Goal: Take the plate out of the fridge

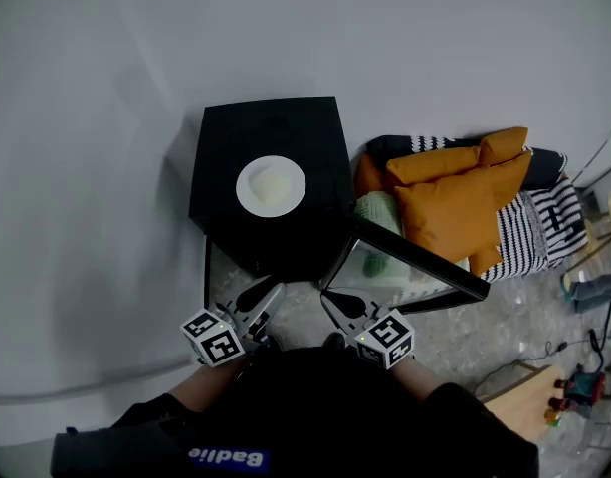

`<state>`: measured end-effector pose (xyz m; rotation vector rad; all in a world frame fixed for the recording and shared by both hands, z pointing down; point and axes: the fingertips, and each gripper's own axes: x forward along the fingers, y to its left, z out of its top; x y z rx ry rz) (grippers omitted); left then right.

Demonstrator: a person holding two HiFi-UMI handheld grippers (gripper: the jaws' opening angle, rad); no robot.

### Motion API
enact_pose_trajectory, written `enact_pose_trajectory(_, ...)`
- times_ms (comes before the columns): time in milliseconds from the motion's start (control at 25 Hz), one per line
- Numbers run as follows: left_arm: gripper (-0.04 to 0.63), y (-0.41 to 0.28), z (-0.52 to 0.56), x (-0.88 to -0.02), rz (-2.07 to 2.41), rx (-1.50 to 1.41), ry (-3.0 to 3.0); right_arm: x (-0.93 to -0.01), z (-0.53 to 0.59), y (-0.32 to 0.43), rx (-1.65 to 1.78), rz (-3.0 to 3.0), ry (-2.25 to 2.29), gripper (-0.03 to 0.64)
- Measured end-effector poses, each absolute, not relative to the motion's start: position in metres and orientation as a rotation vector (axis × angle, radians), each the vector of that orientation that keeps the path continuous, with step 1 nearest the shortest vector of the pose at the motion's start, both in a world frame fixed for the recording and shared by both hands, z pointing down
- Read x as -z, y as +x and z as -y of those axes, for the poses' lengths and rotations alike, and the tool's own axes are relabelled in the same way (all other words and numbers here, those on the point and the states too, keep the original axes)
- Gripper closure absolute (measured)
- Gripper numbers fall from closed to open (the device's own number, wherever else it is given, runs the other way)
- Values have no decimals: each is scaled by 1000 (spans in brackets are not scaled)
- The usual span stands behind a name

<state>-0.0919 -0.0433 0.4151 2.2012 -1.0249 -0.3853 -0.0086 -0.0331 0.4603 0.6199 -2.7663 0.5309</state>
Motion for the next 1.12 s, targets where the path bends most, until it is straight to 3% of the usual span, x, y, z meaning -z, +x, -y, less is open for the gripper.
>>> enact_pose_trajectory(360,584,-66,23,-397,1017,151,2527,-420,28,-23,-481,2848,557,607)
enact_pose_trajectory(1120,588,-43,-6,-406,949,22,2632,-417,10,-25,-431,2903,511,607)
